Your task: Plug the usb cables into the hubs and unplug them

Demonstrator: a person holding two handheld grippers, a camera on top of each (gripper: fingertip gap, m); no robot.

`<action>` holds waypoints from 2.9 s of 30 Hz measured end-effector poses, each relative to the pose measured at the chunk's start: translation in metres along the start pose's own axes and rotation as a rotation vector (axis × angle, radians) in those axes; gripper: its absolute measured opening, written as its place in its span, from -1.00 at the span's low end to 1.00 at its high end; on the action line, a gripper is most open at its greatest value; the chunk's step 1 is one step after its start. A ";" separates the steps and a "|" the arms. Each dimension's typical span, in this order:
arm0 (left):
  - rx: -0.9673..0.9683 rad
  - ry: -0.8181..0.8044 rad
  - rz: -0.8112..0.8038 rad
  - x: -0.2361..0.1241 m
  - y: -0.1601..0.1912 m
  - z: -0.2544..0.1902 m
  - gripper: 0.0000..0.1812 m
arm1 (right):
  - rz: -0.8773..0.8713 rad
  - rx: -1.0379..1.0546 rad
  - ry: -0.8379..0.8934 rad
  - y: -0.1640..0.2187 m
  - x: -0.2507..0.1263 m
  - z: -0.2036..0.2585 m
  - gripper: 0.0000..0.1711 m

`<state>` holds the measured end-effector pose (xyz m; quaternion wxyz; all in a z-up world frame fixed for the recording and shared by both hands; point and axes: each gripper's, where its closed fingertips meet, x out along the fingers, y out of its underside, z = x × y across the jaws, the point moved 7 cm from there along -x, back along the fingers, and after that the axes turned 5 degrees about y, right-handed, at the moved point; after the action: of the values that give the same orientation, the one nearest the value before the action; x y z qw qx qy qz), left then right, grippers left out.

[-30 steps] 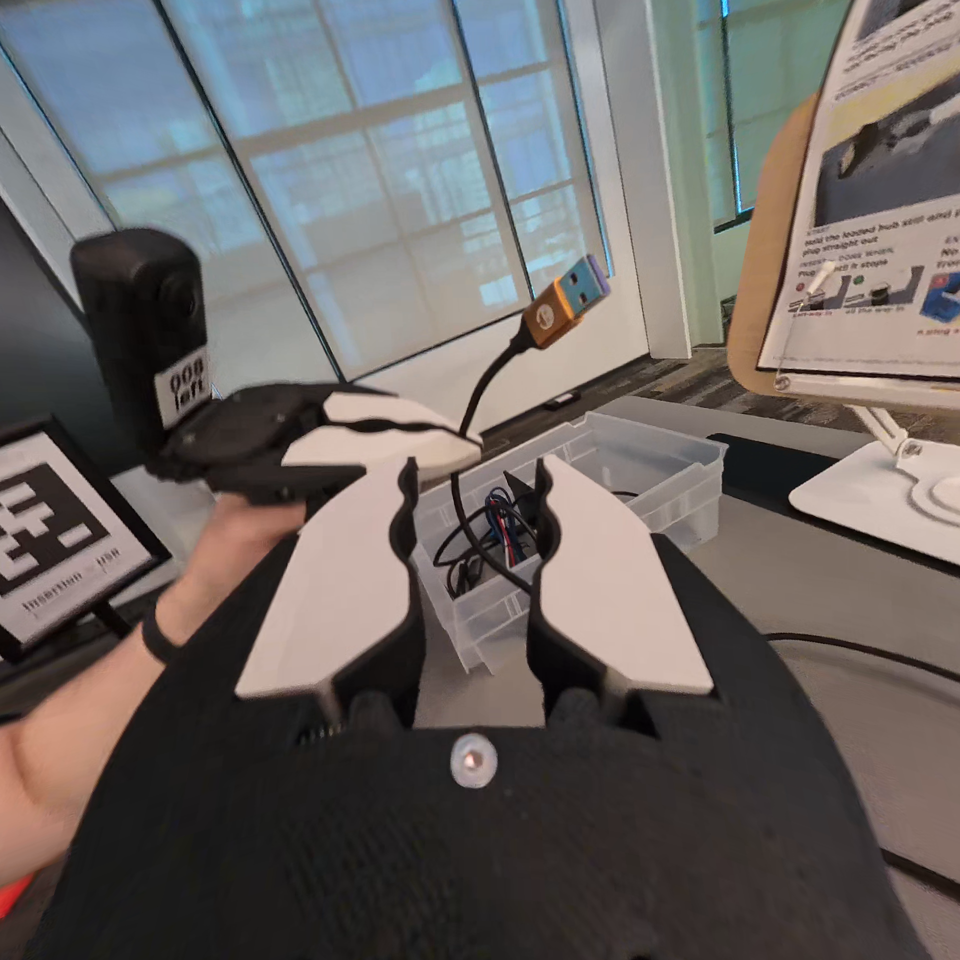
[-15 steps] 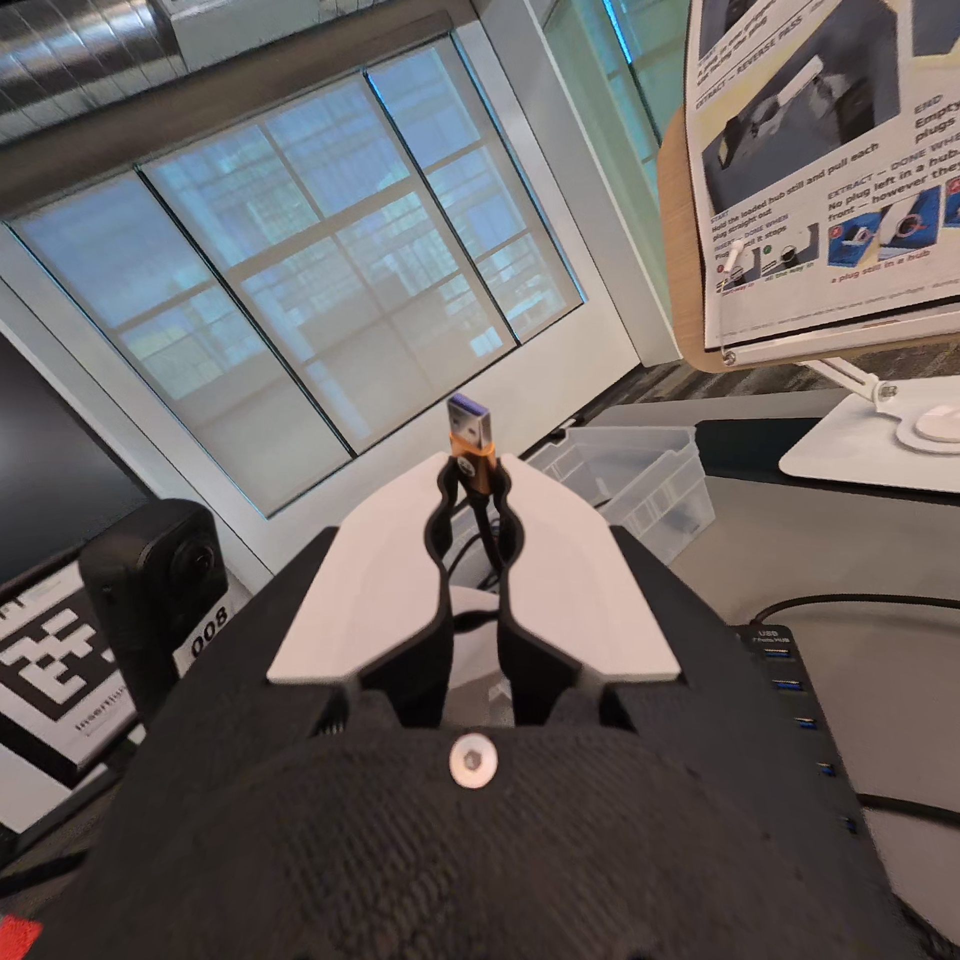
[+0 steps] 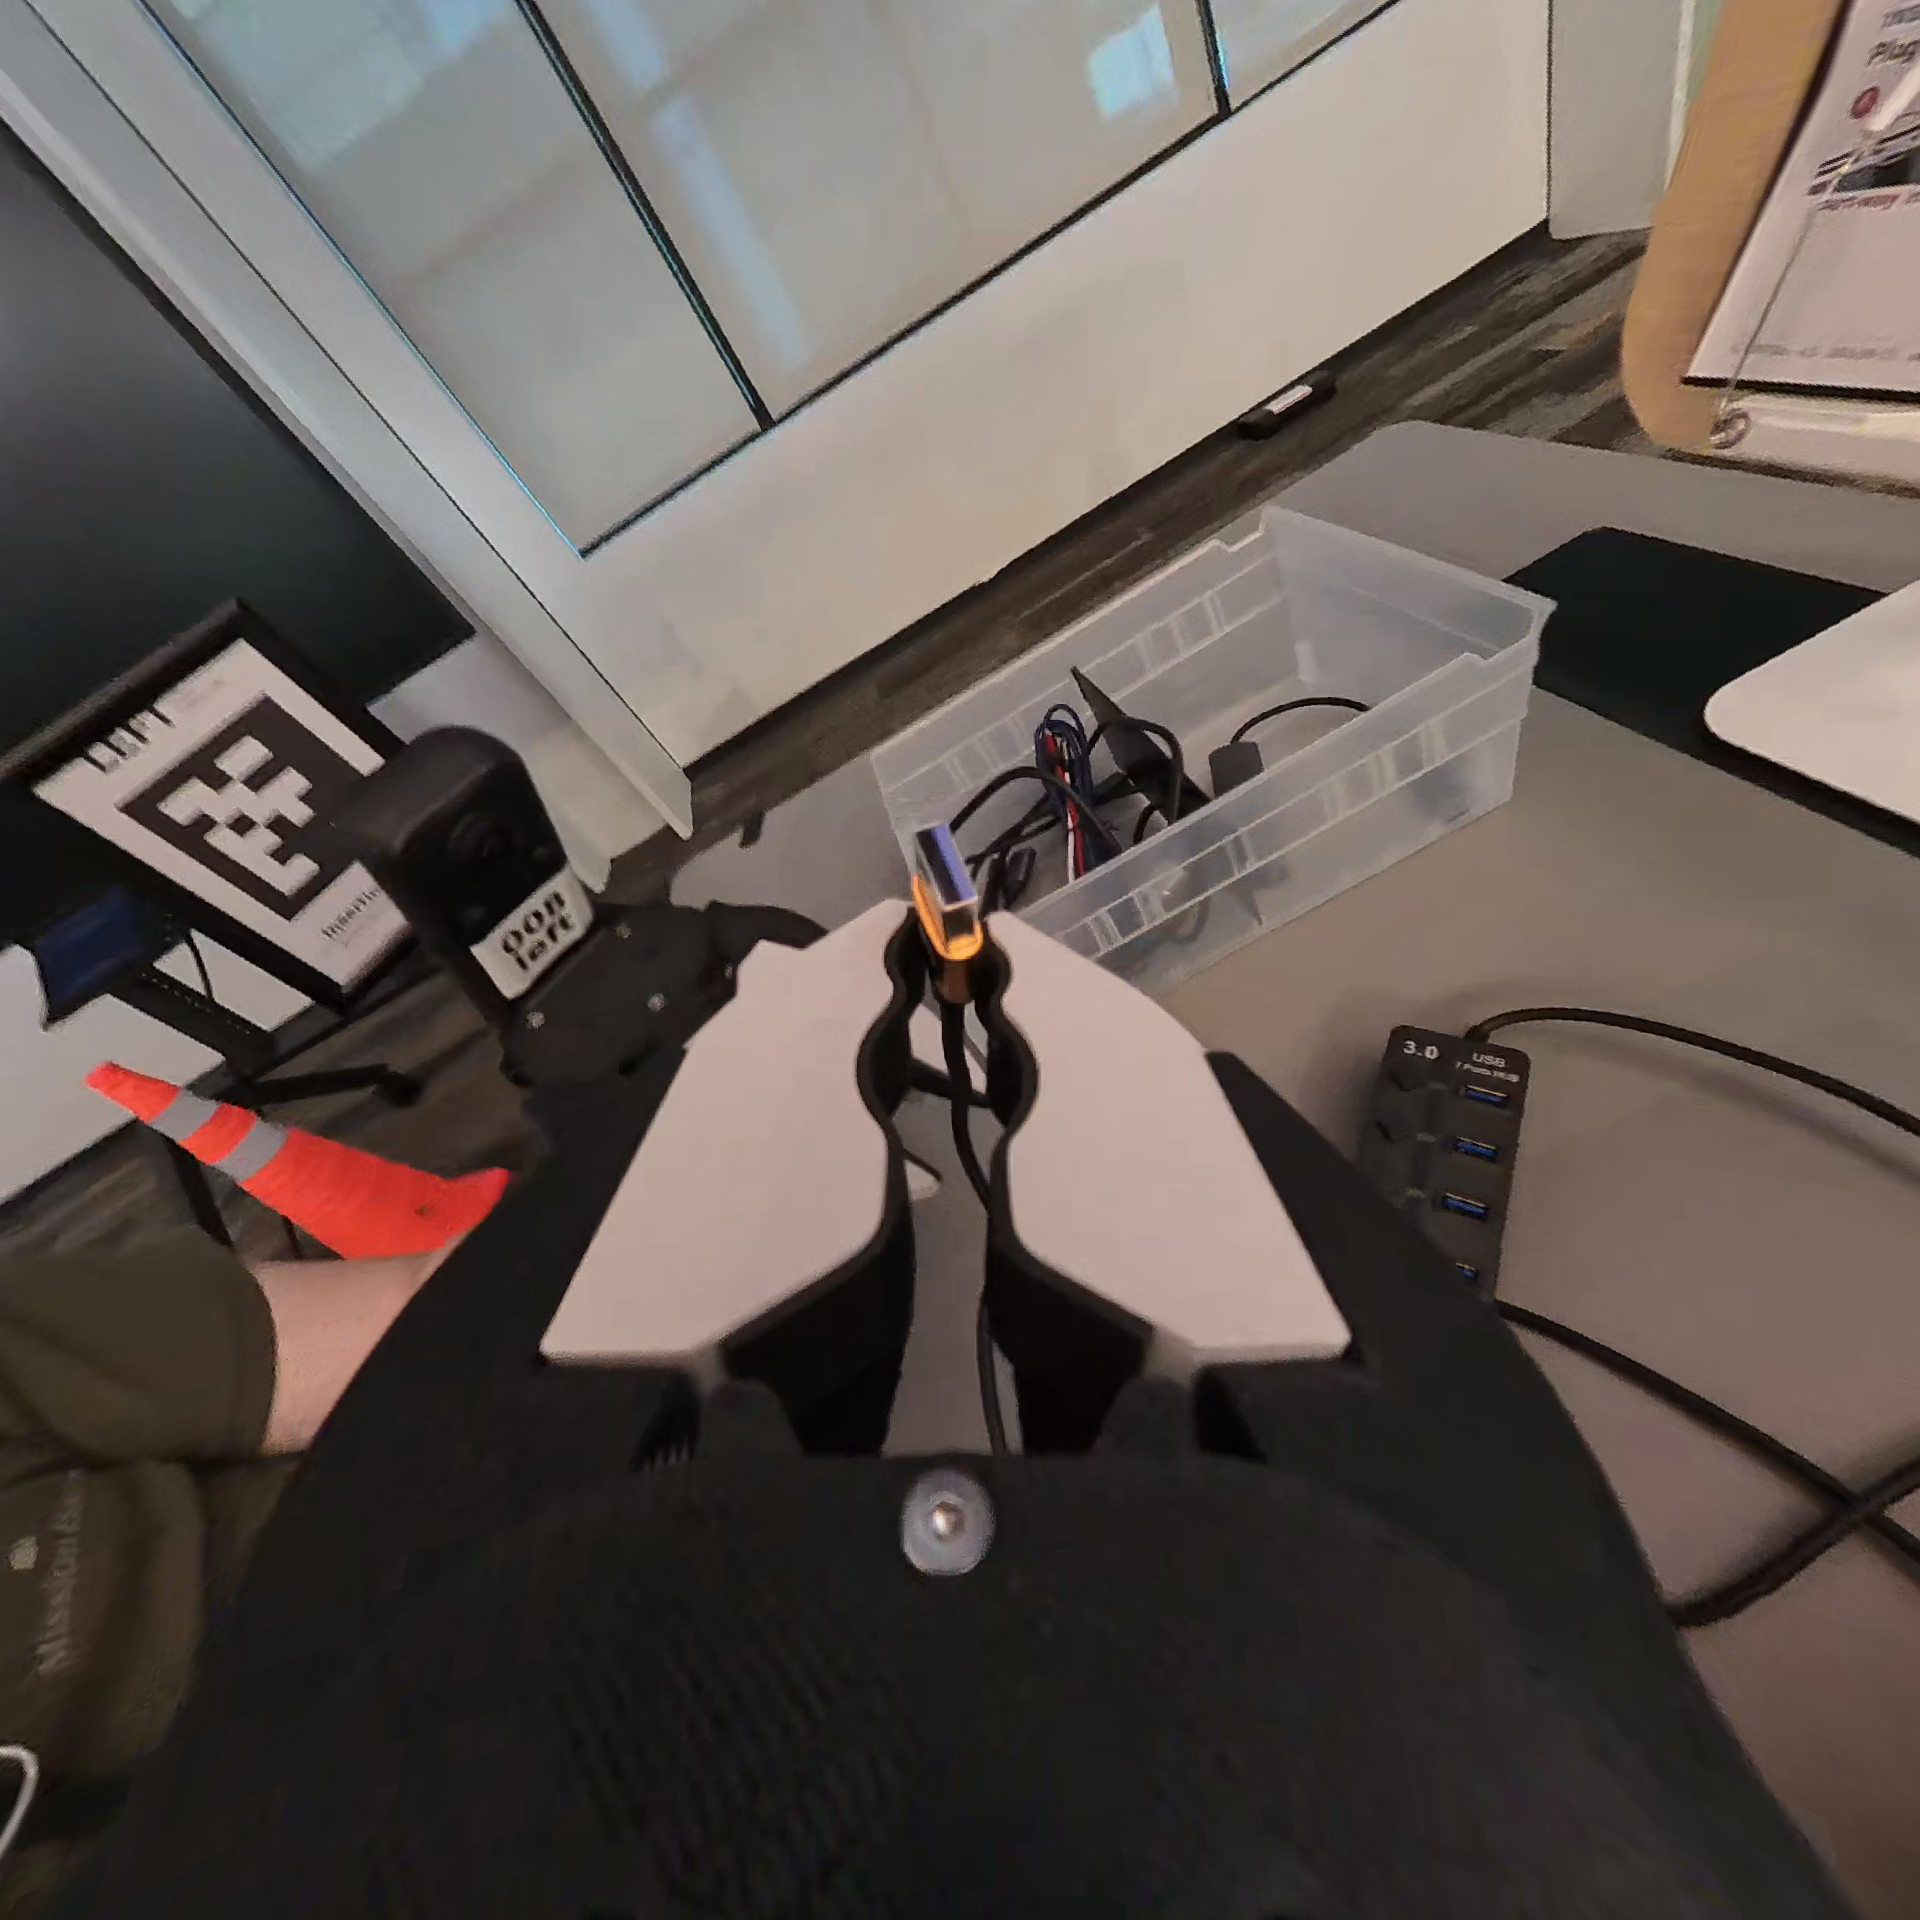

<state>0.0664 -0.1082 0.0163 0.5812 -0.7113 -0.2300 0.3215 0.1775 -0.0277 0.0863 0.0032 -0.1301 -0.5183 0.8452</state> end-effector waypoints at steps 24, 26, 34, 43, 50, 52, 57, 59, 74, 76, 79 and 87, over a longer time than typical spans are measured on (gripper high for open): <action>-0.036 -0.038 0.186 -0.029 -0.013 -0.014 -0.96 | 0.017 -0.319 0.095 -0.010 -0.029 0.047 -0.67; -0.026 -0.097 0.239 -0.033 0.003 -0.008 -0.96 | 0.036 -0.312 0.120 -0.010 -0.032 0.043 -0.67; -0.084 -0.139 0.408 -0.037 0.050 0.002 -0.95 | 0.090 -0.265 0.230 -0.006 -0.036 0.009 -0.67; -0.139 -0.146 0.508 -0.048 0.086 0.009 -0.96 | 0.311 -0.319 0.346 0.021 -0.006 -0.023 -0.66; -0.148 -0.196 0.569 -0.053 0.104 0.014 -0.95 | 0.462 -0.298 0.385 0.055 0.032 -0.049 -0.64; -0.157 -0.200 0.580 -0.055 0.108 0.015 -0.95 | 0.528 -0.311 0.430 0.068 0.043 -0.060 -0.63; -0.214 -0.138 0.569 -0.064 0.109 0.013 -0.95 | 0.657 -0.355 0.530 0.097 0.066 -0.079 -0.62; -0.239 -0.124 0.583 -0.069 0.111 0.013 -0.95 | 0.687 -0.372 0.548 0.104 0.070 -0.083 -0.62; -0.203 -0.169 0.637 -0.066 0.124 0.017 -0.95 | 0.699 -0.317 0.553 0.117 0.075 -0.101 -0.49; -0.210 -0.164 0.646 -0.062 0.125 0.017 -0.95 | 0.686 -0.305 0.557 0.116 0.076 -0.102 -0.48; -0.206 -0.154 0.668 -0.054 0.128 0.016 -0.95 | 0.676 -0.289 0.564 0.116 0.076 -0.103 -0.47; -0.138 -0.128 0.673 -0.034 0.129 0.009 -0.95 | 0.713 -0.256 0.578 0.125 0.081 -0.109 -0.32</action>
<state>0.0301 -0.1541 -0.1039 0.3776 -0.7631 -0.0397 0.5229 0.1400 0.0213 -0.0873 -0.1589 -0.5290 -0.5192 0.6522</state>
